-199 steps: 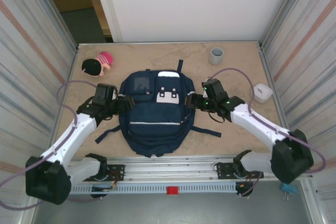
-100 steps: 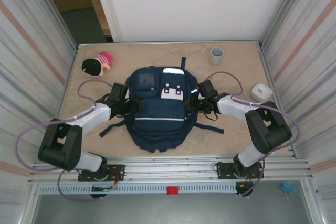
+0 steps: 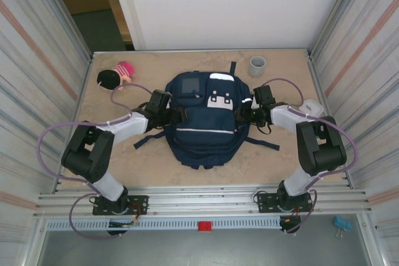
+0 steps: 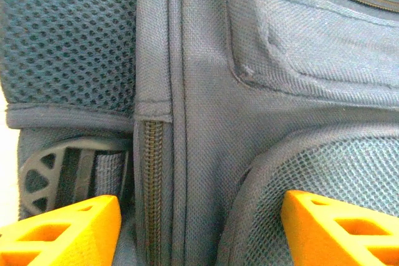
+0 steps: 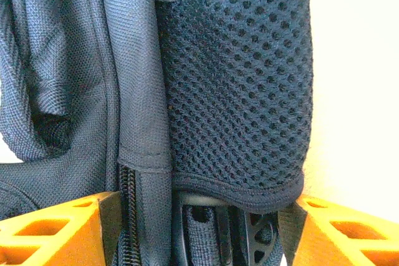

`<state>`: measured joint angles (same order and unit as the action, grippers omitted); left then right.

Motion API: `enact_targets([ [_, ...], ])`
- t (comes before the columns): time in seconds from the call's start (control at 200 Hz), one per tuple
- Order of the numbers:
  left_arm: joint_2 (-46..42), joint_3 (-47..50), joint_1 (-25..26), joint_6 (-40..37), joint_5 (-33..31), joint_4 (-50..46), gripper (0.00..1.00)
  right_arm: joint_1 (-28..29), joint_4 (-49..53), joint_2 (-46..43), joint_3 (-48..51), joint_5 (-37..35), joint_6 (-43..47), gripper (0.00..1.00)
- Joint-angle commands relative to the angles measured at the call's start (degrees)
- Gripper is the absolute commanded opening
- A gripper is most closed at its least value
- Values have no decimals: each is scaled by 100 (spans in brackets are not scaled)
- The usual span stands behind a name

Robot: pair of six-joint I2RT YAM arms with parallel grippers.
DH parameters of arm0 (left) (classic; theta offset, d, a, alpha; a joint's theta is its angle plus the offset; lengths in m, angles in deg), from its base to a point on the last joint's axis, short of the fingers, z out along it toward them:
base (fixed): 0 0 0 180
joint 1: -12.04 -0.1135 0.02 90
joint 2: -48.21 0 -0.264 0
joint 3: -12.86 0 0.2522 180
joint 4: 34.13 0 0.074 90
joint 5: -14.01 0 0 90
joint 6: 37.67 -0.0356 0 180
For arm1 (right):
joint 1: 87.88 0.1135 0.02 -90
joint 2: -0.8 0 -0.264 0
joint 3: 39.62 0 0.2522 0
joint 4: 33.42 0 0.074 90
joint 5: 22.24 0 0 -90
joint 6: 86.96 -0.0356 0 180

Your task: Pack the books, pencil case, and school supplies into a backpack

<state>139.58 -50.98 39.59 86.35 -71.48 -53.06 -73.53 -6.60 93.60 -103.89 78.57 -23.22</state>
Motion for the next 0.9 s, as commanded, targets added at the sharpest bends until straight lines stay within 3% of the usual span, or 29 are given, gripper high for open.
enact_targets([
  [0.0,-842,39,122,-274,-436,-593,83,-100,570,-770,-350,125,402,70],
  [0.14,-2133,7,119,-1130,-1561,-976,99,-417,977,-1903,-692,-274,751,75],
  [0.165,-2365,35,120,-1340,-1768,-962,99,-481,979,-2089,-723,-343,826,84],
  [0.18,-2505,58,120,-1472,-1896,-926,99,-521,972,-2205,-740,-379,871,97],
  [0.19,-2597,84,128,-1564,-1977,-896,99,-545,958,-2279,-741,-402,895,100],
  [0.281,-3447,510,113,-2498,-2683,-333,99,-793,700,-2858,-655,-660,1088,99],
  [0.391,-4325,1621,110,-3677,-3311,1308,99,-1154,-79,-3464,-106,-898,1230,99],
  [0.506,-4823,2795,23,-4474,-3290,2732,99,-1613,-1389,-3927,911,-669,1466,99],
  [0.621,-4784,3430,-400,-4454,-3135,3127,99,-1934,-2460,-3870,1777,-256,1825,99],
  [0.757,-4313,3940,-1060,-3999,-2600,3673,99,-1936,-3275,-3387,2390,-433,2035,99],
  [0.897,-3222,4333,-1323,-4053,-2343,5179,99,-1941,-4219,-2643,2751,-534,2060,99],
])
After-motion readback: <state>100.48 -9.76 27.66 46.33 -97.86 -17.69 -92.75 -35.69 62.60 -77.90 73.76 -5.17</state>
